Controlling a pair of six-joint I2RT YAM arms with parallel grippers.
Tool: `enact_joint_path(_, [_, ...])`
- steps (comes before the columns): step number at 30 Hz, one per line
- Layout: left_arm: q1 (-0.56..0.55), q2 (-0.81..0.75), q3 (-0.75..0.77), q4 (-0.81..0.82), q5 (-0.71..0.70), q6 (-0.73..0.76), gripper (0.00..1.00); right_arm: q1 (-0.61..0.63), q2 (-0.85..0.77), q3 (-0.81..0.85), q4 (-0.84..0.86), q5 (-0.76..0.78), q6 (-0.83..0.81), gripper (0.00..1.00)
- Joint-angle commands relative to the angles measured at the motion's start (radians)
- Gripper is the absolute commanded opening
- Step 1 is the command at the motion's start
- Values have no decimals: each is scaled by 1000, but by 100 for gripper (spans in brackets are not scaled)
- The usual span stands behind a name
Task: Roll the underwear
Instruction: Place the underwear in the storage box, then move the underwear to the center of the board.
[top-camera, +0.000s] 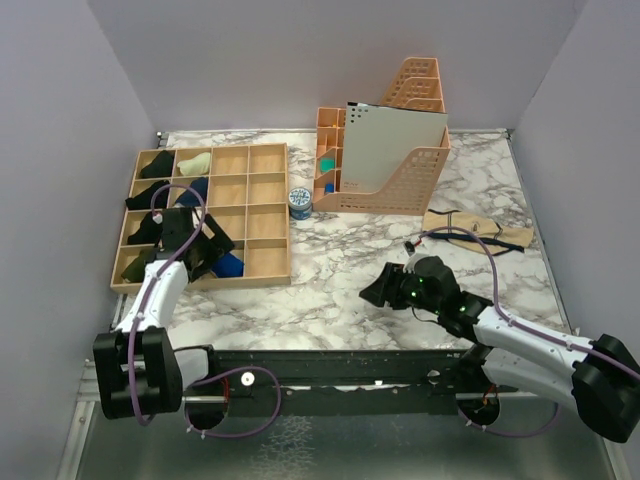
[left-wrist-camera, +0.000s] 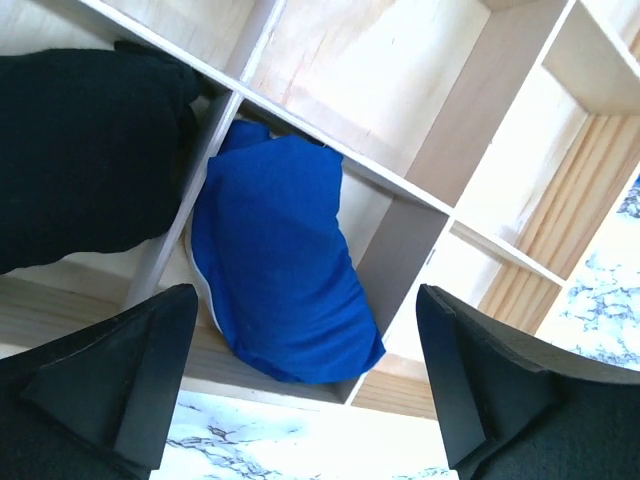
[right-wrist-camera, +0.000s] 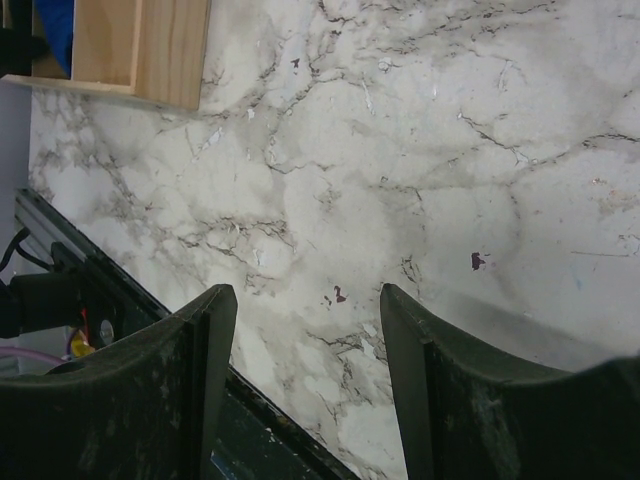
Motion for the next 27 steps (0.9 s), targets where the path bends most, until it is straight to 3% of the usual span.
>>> enact_joint_path(1, [3,-69,69,-91,-44,18,99,3,-2,10,-31,-1,-17,64])
enact_joint_path(6, [2,-90,125,-70,28,58,95,3,-36,20,-68,68,-21,64])
enact_joint_path(9, [-9,-44,168,-46,125,140,93,-6,-55,96,-197,216,-53,64])
enact_joint_path(12, [-77,-9,227,-49,162,174,98,-73,-57,214,-337,329,-137,75])
enact_joint_path(14, [-185,-19,254,-48,102,150,99,-206,-36,291,-427,373,-213,84])
enact_joint_path(16, [-286,-26,278,-43,40,121,99,-421,-20,330,-442,291,-284,92])
enact_joint_path(18, [-360,-23,298,-37,18,111,99,-632,5,356,-420,114,-339,93])
enact_joint_path(20, [-417,-21,306,-29,12,103,99,-763,64,378,-391,39,-357,92])
enact_joint_path(23, [-516,-34,288,23,33,86,99,-888,217,405,-338,-2,-295,76])
enact_joint_path(27, [-645,-61,242,85,43,58,99,-908,413,468,-240,-156,-251,66])
